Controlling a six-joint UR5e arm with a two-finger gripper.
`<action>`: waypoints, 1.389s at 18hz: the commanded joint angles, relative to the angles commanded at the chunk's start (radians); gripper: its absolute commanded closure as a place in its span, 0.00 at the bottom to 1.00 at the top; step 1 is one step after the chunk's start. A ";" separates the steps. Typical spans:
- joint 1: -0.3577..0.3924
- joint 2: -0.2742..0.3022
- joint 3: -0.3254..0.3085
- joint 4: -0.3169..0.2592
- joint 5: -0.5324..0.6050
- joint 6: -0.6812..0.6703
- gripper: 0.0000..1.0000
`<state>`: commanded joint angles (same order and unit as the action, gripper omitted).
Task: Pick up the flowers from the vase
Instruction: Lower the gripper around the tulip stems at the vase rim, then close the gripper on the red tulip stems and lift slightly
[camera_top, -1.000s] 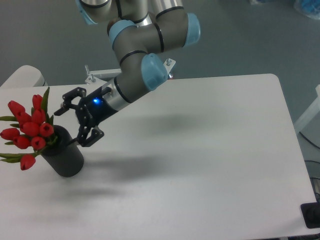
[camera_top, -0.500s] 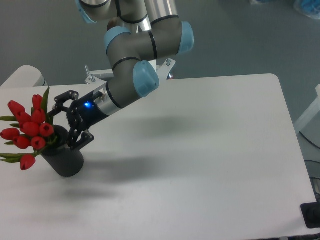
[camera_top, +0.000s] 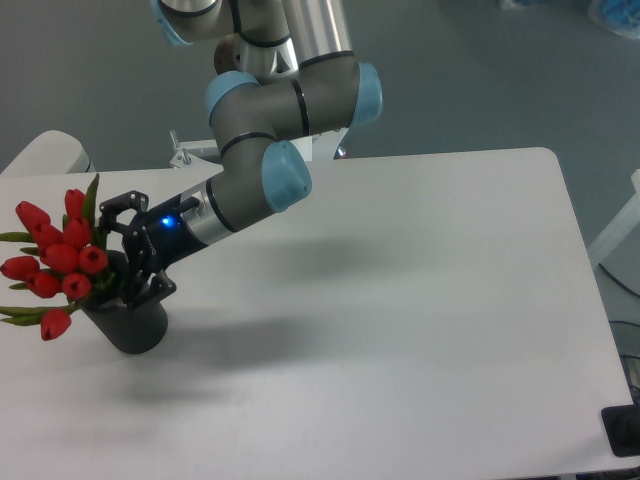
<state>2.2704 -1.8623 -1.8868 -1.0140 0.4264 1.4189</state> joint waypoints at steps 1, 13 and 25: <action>-0.003 -0.002 0.002 0.000 -0.002 0.000 0.00; -0.015 -0.008 0.002 -0.002 -0.029 -0.012 0.67; 0.011 0.008 0.008 0.000 -0.054 -0.069 0.75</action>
<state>2.2810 -1.8546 -1.8791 -1.0140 0.3728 1.3500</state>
